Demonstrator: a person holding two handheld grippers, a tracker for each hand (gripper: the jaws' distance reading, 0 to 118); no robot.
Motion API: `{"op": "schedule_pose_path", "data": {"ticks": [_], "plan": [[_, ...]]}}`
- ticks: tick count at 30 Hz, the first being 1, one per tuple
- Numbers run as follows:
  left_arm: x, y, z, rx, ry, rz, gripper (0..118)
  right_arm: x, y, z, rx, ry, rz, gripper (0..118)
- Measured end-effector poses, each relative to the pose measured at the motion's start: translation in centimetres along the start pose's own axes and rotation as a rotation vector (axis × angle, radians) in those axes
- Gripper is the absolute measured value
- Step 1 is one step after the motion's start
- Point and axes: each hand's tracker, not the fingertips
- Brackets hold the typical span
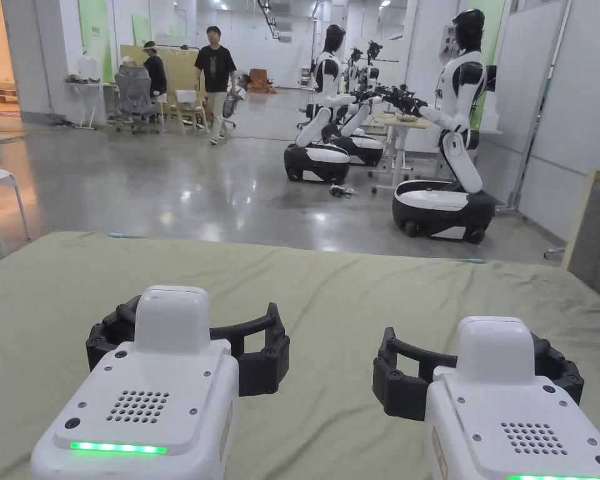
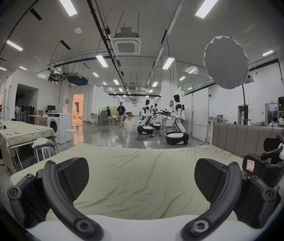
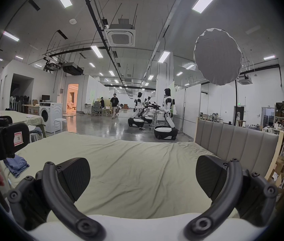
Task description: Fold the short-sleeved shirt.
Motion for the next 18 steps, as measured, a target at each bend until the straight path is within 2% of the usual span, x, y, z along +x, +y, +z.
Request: {"op": "schedule_pose_path", "data": {"ticks": [13,18], "plan": [[-0.55,0.39,0.03,-0.065,-0.057,0.081,117,0.08,0.07,0.12,-0.017,0.009,-0.017,118],[-0.79,0.42,0.1,-0.062,-0.061,0.105,117,0.57,0.04,0.17,-0.037,0.042,-0.075,118]]}}
